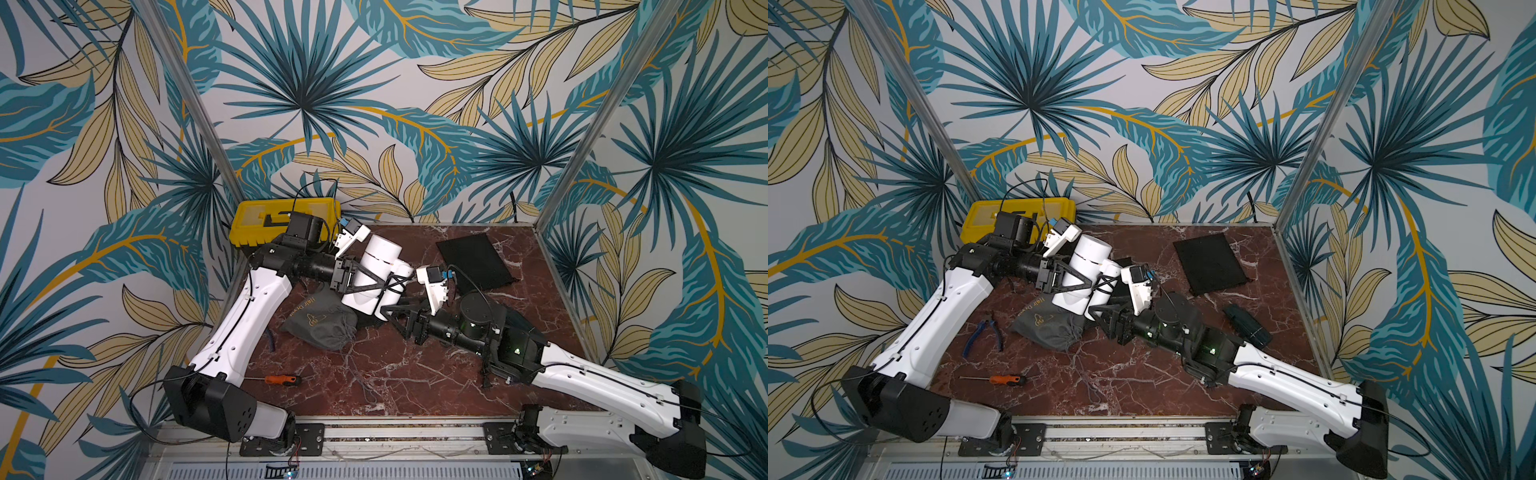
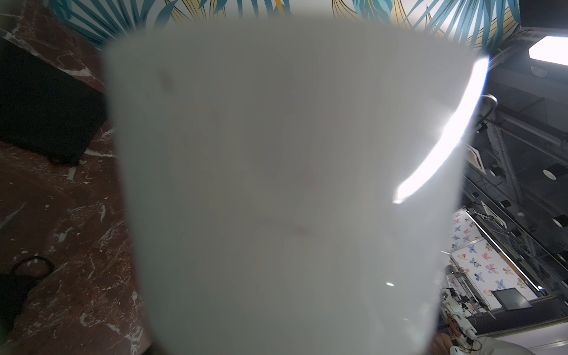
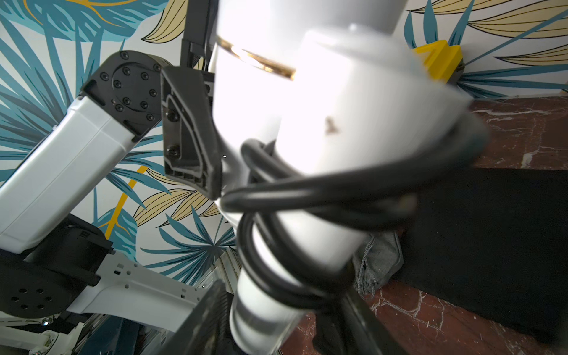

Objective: Pack away hair dryers
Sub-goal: Fold the hair dryer.

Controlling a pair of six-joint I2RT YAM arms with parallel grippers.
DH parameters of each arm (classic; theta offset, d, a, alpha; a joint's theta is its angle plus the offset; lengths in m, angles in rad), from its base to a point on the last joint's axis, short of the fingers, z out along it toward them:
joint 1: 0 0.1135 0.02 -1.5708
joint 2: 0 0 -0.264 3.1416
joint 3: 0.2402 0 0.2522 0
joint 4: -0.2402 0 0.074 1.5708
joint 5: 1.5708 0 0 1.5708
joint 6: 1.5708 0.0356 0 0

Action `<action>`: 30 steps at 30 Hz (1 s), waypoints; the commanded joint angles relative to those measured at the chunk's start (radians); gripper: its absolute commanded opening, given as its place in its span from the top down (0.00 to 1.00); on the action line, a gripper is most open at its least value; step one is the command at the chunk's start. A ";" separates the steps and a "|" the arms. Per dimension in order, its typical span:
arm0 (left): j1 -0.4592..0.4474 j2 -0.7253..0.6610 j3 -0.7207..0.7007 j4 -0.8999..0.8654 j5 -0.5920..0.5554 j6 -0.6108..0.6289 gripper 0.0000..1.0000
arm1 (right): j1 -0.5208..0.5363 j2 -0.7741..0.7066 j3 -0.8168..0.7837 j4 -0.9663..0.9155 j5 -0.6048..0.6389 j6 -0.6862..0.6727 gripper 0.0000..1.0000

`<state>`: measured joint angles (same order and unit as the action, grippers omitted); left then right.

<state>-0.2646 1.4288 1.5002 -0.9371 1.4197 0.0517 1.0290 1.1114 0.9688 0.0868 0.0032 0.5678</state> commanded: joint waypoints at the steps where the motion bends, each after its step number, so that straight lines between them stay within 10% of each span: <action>1: -0.011 -0.028 -0.005 0.029 0.073 0.000 1.00 | -0.002 0.046 0.009 0.067 -0.029 -0.004 0.48; 28: -0.035 0.006 -0.061 0.029 0.078 0.017 1.00 | -0.004 0.061 -0.091 0.300 0.043 0.035 1.00; 30: -0.036 0.007 -0.065 0.029 0.070 0.022 0.88 | -0.004 0.051 -0.094 0.290 0.057 0.029 1.00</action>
<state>-0.2539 1.4334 1.4605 -0.8555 1.4166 0.1005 1.0199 1.1606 0.8845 0.2878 0.0326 0.6472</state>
